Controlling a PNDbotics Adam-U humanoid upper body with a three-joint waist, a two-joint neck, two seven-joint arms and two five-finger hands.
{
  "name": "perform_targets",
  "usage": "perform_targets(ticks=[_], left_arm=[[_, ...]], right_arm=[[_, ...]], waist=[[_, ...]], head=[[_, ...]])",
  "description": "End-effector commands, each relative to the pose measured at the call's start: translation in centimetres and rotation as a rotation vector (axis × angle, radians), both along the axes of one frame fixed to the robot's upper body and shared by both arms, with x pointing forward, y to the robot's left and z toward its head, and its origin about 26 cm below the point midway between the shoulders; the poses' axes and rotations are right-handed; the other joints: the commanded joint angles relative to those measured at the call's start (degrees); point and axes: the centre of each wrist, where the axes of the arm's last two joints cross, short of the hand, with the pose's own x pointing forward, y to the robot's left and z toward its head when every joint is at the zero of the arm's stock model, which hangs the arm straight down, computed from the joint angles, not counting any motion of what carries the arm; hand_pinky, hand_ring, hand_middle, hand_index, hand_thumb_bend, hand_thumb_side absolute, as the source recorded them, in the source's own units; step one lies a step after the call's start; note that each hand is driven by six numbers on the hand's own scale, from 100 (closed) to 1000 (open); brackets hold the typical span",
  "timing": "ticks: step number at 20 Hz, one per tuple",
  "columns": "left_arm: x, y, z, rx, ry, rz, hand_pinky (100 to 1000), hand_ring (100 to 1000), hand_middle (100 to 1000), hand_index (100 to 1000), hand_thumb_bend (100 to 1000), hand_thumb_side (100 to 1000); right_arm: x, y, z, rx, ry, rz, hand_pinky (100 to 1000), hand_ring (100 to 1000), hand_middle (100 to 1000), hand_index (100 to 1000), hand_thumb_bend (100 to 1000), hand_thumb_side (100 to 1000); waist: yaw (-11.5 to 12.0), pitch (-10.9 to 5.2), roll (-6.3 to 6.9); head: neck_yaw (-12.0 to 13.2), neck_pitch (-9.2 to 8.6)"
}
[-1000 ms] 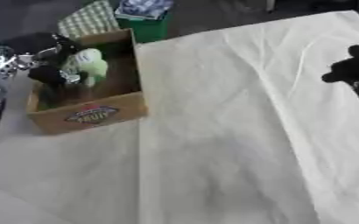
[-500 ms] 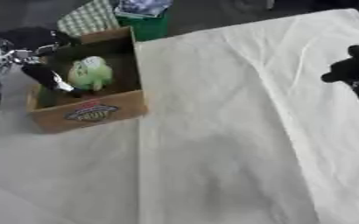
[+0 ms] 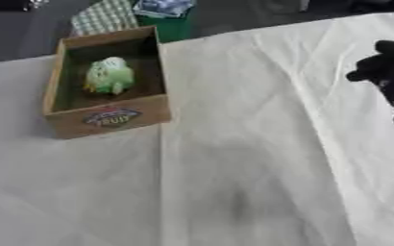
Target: Pick up objects on the table and place them in the box.
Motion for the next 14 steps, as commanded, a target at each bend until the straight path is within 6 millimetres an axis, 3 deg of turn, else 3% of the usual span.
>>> perform_targets(ticks=[1,6,14], left_arm=[[-3.1,2.3,2.7,-0.071,-0.181,0.039,621,646,575,823,243,843],[-5.7,3.3,2.5,-0.16,-0.336,0.055,668,634,572,819,223,794],[-9.0,4.3,-1.1,-0.286,-0.491,0.081,690,616,559,802,162,766]], right_arm=[[-0.3,-0.3,0.9,-0.001,-0.031,-0.01,905,700,664,829,100,535],[-0.4,-0.6,0.8,0.015,-0.035,-0.027,904,702,666,829,100,536],[-0.4,-0.9,0.8,0.039,-0.044,-0.053,902,702,664,826,100,534]], waist=[[0.73,-1.67,-0.78],[2.73,-2.14,-1.83],[6.0,-2.49,-3.01]], head=[[-0.42,0.37],[-1.13,0.65],[-2.72,0.83]])
